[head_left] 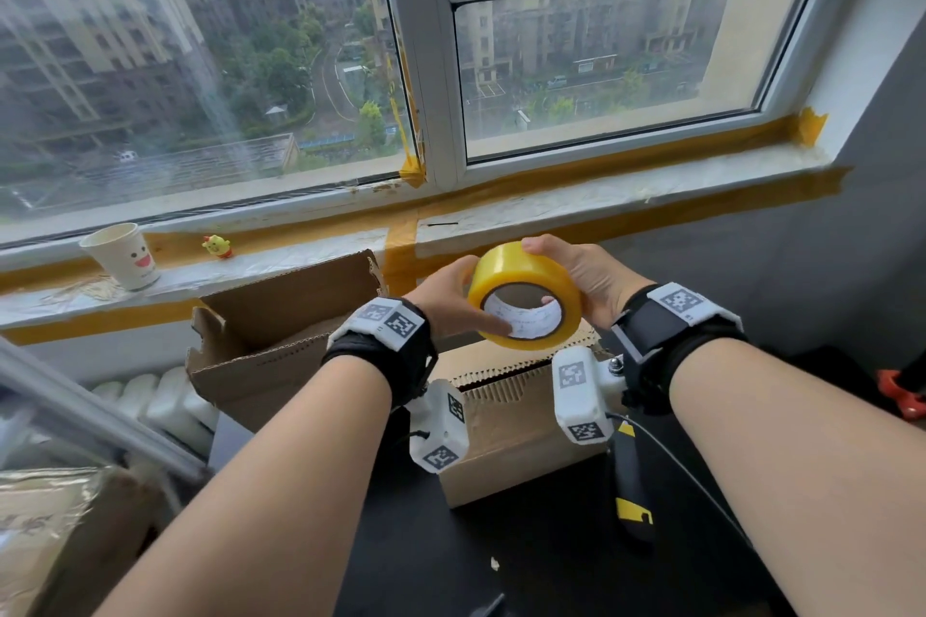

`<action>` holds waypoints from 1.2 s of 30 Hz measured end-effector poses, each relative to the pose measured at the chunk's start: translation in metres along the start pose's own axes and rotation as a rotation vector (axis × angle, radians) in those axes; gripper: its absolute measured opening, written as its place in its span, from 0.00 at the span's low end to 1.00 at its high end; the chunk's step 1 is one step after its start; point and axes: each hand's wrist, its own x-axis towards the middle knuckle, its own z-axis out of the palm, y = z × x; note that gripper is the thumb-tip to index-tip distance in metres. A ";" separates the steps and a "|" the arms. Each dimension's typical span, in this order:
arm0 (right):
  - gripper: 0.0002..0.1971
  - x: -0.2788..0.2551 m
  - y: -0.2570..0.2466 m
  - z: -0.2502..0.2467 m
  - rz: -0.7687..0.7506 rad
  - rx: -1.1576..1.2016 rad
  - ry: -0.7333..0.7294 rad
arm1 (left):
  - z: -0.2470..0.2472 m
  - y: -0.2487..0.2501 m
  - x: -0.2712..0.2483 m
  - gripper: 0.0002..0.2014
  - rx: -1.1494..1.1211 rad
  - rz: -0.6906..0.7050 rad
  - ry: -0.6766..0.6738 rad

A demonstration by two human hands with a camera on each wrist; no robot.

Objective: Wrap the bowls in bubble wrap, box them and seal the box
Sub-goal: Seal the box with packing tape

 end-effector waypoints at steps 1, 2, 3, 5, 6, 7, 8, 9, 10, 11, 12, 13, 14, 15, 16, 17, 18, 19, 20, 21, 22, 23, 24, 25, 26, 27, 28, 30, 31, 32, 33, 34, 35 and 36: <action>0.22 0.001 0.000 0.000 0.005 0.001 -0.014 | 0.002 0.002 0.001 0.23 0.051 0.024 0.086; 0.22 0.000 -0.002 0.001 0.010 -0.036 -0.035 | 0.003 0.002 0.003 0.17 0.112 0.036 0.154; 0.21 0.000 -0.003 0.001 0.016 -0.089 -0.057 | 0.004 0.003 0.004 0.14 0.176 0.044 0.201; 0.17 -0.003 -0.005 0.004 0.062 -0.149 -0.134 | 0.005 0.004 0.005 0.14 0.308 0.070 0.262; 0.18 -0.005 -0.006 0.005 0.085 -0.161 -0.174 | 0.004 0.004 0.006 0.15 0.367 0.091 0.280; 0.23 -0.007 -0.006 0.005 0.097 -0.174 -0.201 | 0.004 0.004 0.007 0.17 0.410 0.114 0.294; 0.29 -0.009 -0.007 0.005 0.109 -0.188 -0.225 | 0.003 0.004 0.007 0.19 0.433 0.128 0.303; 0.32 -0.010 -0.007 0.005 0.115 -0.196 -0.247 | 0.003 0.004 0.007 0.21 0.442 0.131 0.307; 0.31 -0.011 -0.007 0.004 0.108 -0.199 -0.266 | 0.002 0.003 0.008 0.22 0.442 0.129 0.309; 0.27 -0.011 -0.007 0.003 0.099 -0.196 -0.279 | 0.001 0.002 0.008 0.22 0.439 0.122 0.312; 0.23 -0.011 -0.007 0.002 0.093 -0.185 -0.300 | 0.001 0.000 0.008 0.22 0.434 0.116 0.316; 0.19 -0.010 -0.006 0.000 0.090 -0.175 -0.316 | 0.000 -0.001 0.007 0.21 0.428 0.109 0.317; 0.17 -0.009 -0.005 -0.002 0.085 -0.169 -0.328 | -0.001 -0.002 0.007 0.21 0.422 0.105 0.318; 0.17 -0.008 -0.004 -0.004 0.081 -0.163 -0.335 | -0.001 -0.002 0.006 0.21 0.413 0.101 0.321; 0.17 -0.008 -0.004 -0.005 0.077 -0.161 -0.346 | -0.001 -0.003 0.006 0.21 0.405 0.096 0.322; 0.17 -0.007 -0.004 -0.006 0.073 -0.158 -0.356 | -0.001 -0.003 0.007 0.21 0.400 0.091 0.319; 0.16 -0.008 -0.004 -0.006 0.070 -0.158 -0.361 | -0.001 -0.003 0.006 0.20 0.398 0.081 0.315; 0.15 -0.008 -0.004 -0.006 0.069 -0.156 -0.364 | -0.001 -0.003 0.006 0.20 0.392 0.069 0.308; 0.15 -0.008 -0.004 -0.007 0.068 -0.156 -0.367 | -0.001 -0.003 0.006 0.19 0.383 0.052 0.300; 0.16 -0.007 -0.004 -0.007 0.066 -0.154 -0.372 | -0.001 -0.003 0.006 0.19 0.372 0.032 0.289; 0.17 -0.006 -0.003 -0.007 0.062 -0.148 -0.370 | -0.001 -0.003 0.006 0.17 0.361 0.002 0.269; 0.18 -0.005 -0.003 -0.007 0.047 -0.136 -0.351 | -0.001 -0.003 0.006 0.14 0.346 -0.026 0.250; 0.19 -0.003 -0.003 -0.007 0.018 -0.126 -0.311 | -0.002 -0.004 0.007 0.09 0.328 -0.071 0.231; 0.19 -0.003 -0.004 -0.006 -0.027 -0.128 -0.255 | -0.002 -0.004 0.007 0.05 0.305 -0.117 0.219; 0.17 -0.004 -0.005 -0.005 -0.085 -0.161 -0.200 | -0.002 -0.005 0.008 0.06 0.272 -0.163 0.208; 0.15 -0.003 -0.007 -0.003 -0.154 -0.232 -0.150 | -0.003 -0.006 0.008 0.08 0.240 -0.195 0.196; 0.13 -0.003 -0.009 0.000 -0.227 -0.333 -0.111 | -0.002 -0.005 0.008 0.08 0.211 -0.224 0.185; 0.11 -0.002 -0.013 0.004 -0.339 -0.530 -0.074 | -0.001 -0.004 0.007 0.08 0.166 -0.263 0.174; 0.12 -0.001 -0.015 0.007 -0.368 -0.596 -0.066 | -0.001 -0.004 0.006 0.08 0.137 -0.275 0.176; 0.12 -0.001 -0.016 0.008 -0.386 -0.639 -0.054 | 0.000 -0.003 0.005 0.07 0.109 -0.285 0.177; 0.13 0.000 -0.017 0.009 -0.400 -0.665 -0.035 | 0.000 -0.003 0.004 0.07 0.084 -0.293 0.175; 0.12 -0.001 -0.017 0.010 -0.418 -0.681 -0.010 | 0.000 -0.002 0.003 0.07 0.066 -0.304 0.171; 0.11 -0.001 -0.017 0.011 -0.437 -0.692 0.018 | 0.000 -0.001 0.002 0.07 0.053 -0.311 0.166; 0.11 -0.002 -0.017 0.011 -0.459 -0.706 0.044 | 0.000 0.000 0.000 0.09 0.047 -0.318 0.160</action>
